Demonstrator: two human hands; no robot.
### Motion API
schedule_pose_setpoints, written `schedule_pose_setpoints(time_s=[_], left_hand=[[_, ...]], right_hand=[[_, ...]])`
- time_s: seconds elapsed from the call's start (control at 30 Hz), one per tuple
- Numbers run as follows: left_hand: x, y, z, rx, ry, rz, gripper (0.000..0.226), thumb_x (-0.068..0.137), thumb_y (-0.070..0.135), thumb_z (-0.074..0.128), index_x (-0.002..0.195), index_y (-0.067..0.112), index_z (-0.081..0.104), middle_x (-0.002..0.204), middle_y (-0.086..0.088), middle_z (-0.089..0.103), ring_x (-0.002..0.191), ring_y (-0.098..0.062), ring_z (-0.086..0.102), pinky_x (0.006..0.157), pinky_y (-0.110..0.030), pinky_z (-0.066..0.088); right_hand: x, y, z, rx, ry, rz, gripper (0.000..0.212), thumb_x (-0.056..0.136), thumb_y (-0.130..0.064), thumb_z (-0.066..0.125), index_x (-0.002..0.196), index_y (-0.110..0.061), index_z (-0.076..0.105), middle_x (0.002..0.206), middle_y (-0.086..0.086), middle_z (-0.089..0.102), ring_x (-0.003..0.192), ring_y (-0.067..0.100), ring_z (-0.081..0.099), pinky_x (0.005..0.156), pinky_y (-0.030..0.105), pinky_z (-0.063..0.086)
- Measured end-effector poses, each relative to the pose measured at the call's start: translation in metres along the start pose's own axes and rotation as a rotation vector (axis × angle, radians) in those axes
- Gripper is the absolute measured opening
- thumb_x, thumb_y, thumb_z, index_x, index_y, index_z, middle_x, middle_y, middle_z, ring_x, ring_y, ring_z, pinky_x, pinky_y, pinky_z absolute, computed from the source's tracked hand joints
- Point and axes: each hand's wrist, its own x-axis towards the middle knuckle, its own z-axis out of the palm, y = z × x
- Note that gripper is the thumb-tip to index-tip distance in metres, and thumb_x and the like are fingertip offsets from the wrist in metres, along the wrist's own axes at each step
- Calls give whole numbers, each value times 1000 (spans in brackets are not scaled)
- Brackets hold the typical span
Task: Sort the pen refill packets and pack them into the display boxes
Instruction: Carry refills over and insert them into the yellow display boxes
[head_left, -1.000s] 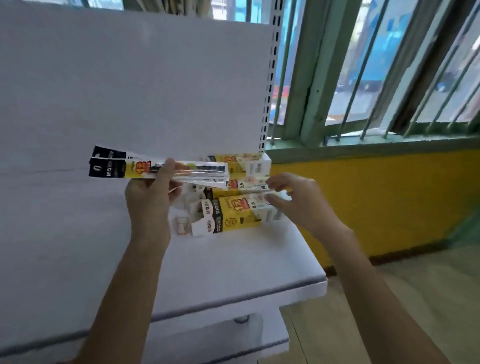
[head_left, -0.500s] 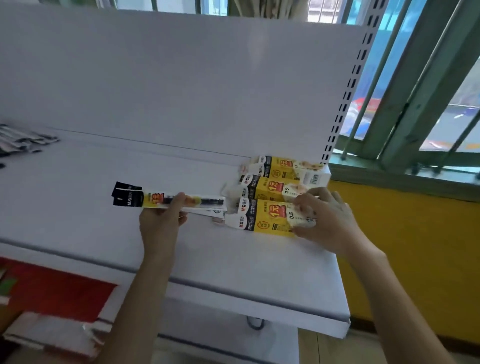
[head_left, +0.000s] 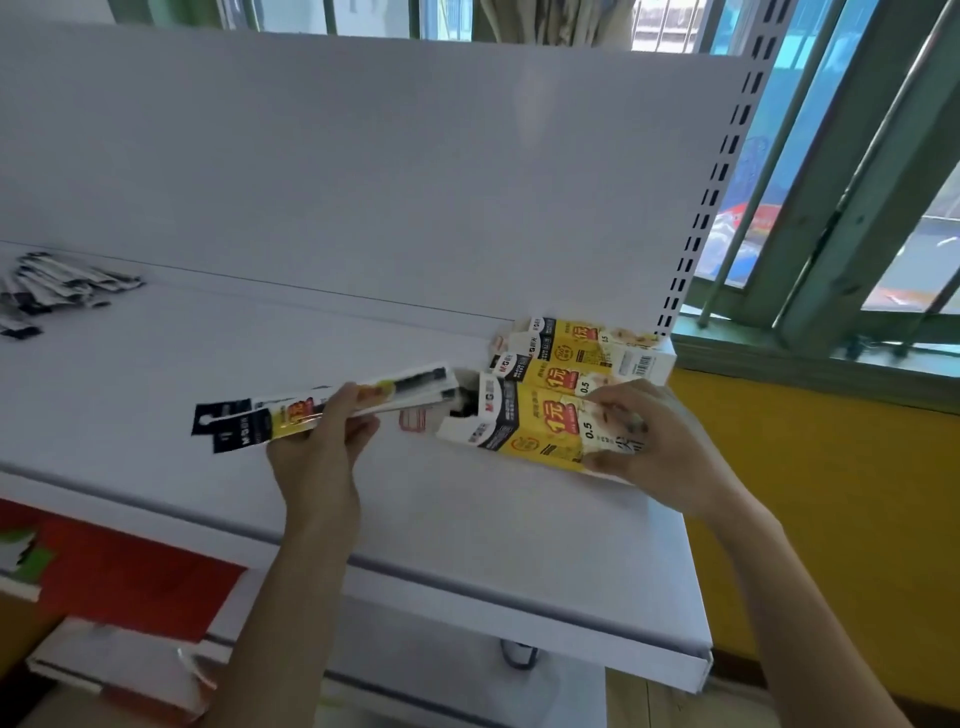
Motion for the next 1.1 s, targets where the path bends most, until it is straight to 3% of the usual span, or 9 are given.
schedule_pose_setpoints(time_s=[0.13, 0.27, 0.4, 0.57, 0.73, 0.87, 1.0, 1.1], left_hand=[[-1, 4, 0, -19, -46, 31, 6, 84, 8, 64, 90, 9, 62, 76, 4, 69, 69, -6, 68, 60, -17, 53], [-8, 8, 6, -43, -118, 44, 4, 85, 9, 62, 82, 11, 62, 81, -1, 68, 73, -9, 67, 61, -18, 53], [-10, 10, 8, -20, -108, 56, 5, 84, 7, 63, 86, 12, 61, 84, -2, 67, 72, -9, 67, 60, -17, 54], [-16, 9, 8, 80, -36, 82, 9, 81, 5, 66, 77, 12, 62, 68, 6, 68, 59, -5, 66, 52, -13, 51], [-18, 11, 6, 97, -89, 63, 9, 81, 6, 66, 80, 14, 63, 66, 10, 70, 63, -5, 67, 54, -14, 52], [-20, 12, 7, 175, -135, 86, 17, 80, 6, 66, 96, 0, 62, 89, -9, 68, 80, -15, 67, 55, -14, 52], [-18, 16, 6, 165, -80, 109, 6, 80, 6, 67, 82, 9, 62, 79, -2, 66, 61, -5, 66, 53, -13, 51], [-16, 16, 4, 172, -87, 144, 21, 80, 7, 67, 99, -1, 62, 90, -10, 66, 62, -4, 67, 55, -14, 52]], right_hand=[[-2, 3, -2, 113, 49, 13, 62, 66, -15, 81, 121, -24, 54, 112, -15, 45, 111, 12, 42, 96, 33, 42], [-6, 2, 1, 144, 42, -1, 61, 65, -11, 82, 118, -25, 56, 101, -30, 40, 109, 14, 45, 97, 36, 44], [-8, 0, 0, 141, 32, -6, 61, 65, -9, 81, 119, -23, 56, 99, -33, 35, 105, 14, 47, 96, 34, 45], [-10, 1, 1, 95, 44, -9, 61, 64, -12, 82, 118, -25, 57, 97, -34, 36, 106, 17, 48, 97, 41, 42], [-10, 0, 1, 116, 46, 11, 62, 64, -11, 82, 119, -24, 57, 96, -33, 36, 107, 19, 48, 96, 40, 43], [-11, -1, 3, 125, 42, 12, 61, 64, -9, 82, 117, -25, 58, 100, -22, 42, 103, 15, 49, 96, 38, 45], [-10, 1, 2, 133, 55, 29, 62, 64, -12, 82, 118, -26, 57, 102, -21, 42, 104, 15, 48, 97, 39, 43], [-9, 2, 1, 137, 70, 37, 63, 63, -14, 83, 119, -26, 56, 104, -20, 43, 109, 19, 48, 98, 43, 43]])
